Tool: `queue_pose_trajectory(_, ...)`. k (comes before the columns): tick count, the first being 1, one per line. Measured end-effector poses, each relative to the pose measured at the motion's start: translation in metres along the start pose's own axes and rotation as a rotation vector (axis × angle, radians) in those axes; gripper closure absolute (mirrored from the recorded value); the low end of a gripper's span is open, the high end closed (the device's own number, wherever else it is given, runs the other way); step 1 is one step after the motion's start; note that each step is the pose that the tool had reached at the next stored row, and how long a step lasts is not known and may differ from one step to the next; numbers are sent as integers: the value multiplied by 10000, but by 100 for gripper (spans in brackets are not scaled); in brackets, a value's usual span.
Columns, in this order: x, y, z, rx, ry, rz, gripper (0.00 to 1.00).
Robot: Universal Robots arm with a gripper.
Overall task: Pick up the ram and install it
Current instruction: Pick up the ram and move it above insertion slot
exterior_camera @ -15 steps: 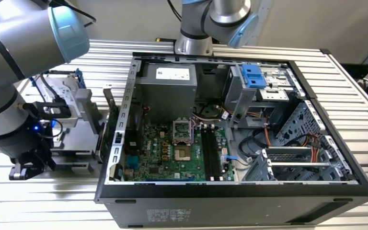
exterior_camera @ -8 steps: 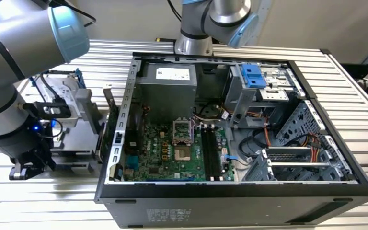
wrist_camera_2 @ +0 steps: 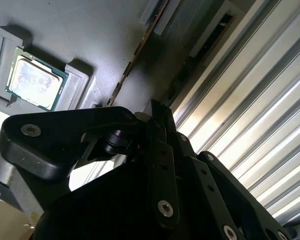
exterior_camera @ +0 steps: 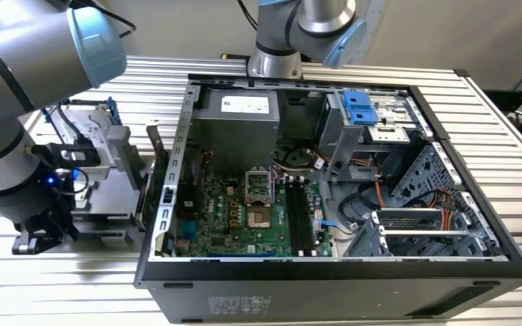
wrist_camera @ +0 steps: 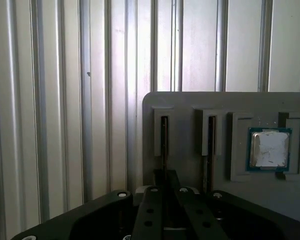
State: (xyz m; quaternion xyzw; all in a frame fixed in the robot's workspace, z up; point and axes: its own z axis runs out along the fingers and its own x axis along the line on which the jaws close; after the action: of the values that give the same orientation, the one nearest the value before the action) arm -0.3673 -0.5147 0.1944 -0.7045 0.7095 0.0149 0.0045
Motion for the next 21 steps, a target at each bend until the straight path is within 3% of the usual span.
queue_pose_trajectory(10,-4,1,-125,1,0,-1,100)
queue_pose_trajectory(21,-8,3,-211,0,0,0,100)
